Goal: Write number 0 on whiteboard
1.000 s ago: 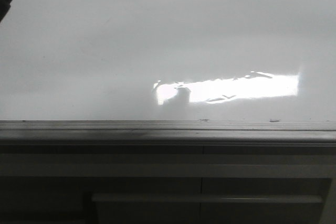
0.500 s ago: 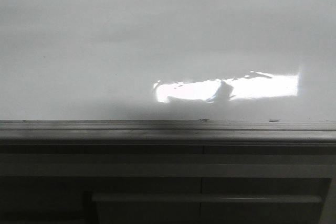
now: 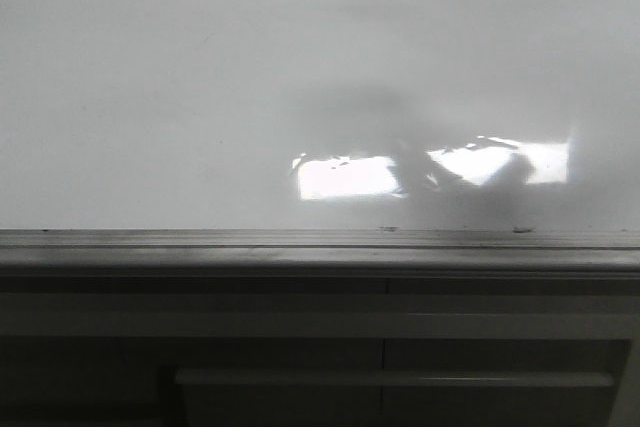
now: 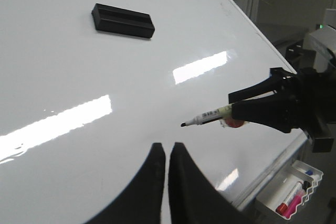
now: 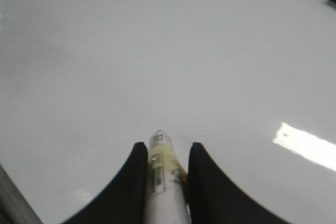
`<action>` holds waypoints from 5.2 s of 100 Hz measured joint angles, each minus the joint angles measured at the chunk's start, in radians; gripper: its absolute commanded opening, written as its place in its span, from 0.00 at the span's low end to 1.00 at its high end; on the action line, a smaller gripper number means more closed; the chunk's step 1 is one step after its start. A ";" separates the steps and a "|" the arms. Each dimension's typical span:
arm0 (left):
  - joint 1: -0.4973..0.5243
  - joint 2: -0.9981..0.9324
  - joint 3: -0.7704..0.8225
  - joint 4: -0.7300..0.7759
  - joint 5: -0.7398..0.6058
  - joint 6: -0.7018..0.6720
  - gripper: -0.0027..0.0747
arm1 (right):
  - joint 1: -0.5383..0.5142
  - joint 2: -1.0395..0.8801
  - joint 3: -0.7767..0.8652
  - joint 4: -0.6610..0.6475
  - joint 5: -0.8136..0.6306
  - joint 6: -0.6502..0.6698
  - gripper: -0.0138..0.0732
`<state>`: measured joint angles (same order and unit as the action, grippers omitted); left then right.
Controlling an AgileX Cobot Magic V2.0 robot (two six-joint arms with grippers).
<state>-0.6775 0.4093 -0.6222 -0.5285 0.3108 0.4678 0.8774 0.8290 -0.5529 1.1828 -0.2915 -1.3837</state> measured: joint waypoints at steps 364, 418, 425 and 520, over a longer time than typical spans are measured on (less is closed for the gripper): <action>0.000 -0.018 0.129 -0.020 -0.066 -0.058 0.01 | -0.147 0.134 -0.160 -1.054 0.313 0.934 0.11; 0.000 -0.018 0.129 -0.020 0.016 -0.058 0.01 | -0.150 0.245 -0.160 -1.045 0.275 0.934 0.11; 0.000 -0.018 0.129 -0.020 0.016 -0.058 0.01 | -0.150 0.259 -0.160 -1.039 0.275 0.934 0.11; 0.000 -0.018 0.129 -0.020 0.019 -0.058 0.01 | -0.150 0.295 -0.173 -1.000 0.470 0.938 0.11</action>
<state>-0.6775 0.3914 -0.4931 -0.5484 0.3294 0.4096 0.7277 1.1239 -0.7255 0.1824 0.1782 -0.4459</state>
